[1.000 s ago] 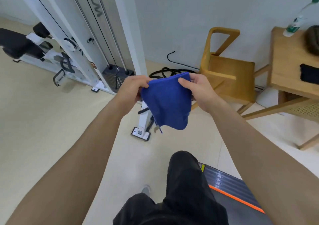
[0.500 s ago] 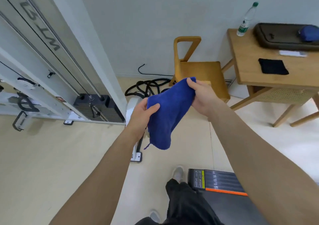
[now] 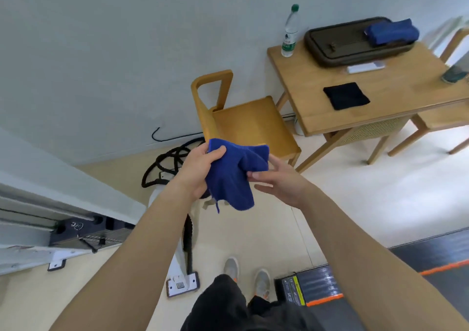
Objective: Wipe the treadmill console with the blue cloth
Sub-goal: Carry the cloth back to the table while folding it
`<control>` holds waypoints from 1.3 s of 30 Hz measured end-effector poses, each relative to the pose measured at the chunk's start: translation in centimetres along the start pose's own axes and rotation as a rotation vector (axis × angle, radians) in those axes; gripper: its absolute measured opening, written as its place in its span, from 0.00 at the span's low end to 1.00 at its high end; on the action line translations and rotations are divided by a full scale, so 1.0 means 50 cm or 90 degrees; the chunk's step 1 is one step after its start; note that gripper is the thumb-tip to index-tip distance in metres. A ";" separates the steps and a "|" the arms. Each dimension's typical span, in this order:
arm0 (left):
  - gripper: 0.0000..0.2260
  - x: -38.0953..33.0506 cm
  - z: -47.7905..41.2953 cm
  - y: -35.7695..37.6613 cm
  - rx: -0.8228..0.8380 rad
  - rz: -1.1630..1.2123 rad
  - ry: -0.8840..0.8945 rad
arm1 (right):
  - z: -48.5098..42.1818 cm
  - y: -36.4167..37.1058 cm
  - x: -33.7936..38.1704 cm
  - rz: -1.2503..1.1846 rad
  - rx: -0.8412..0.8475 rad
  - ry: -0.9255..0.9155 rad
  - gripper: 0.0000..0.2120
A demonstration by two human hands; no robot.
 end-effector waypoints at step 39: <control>0.08 -0.220 -0.603 0.946 0.048 -0.805 0.059 | -0.060 -1.017 0.346 0.675 -0.277 0.195 0.02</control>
Point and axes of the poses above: each hand's wrist, its own z-axis away from the middle knuckle, its own y-axis out of the palm, x = y × z, the point moved 5 cm from there along -z, towards the middle knuckle, and after that the axes turned 13 degrees about -y, right-handed, at the moved point
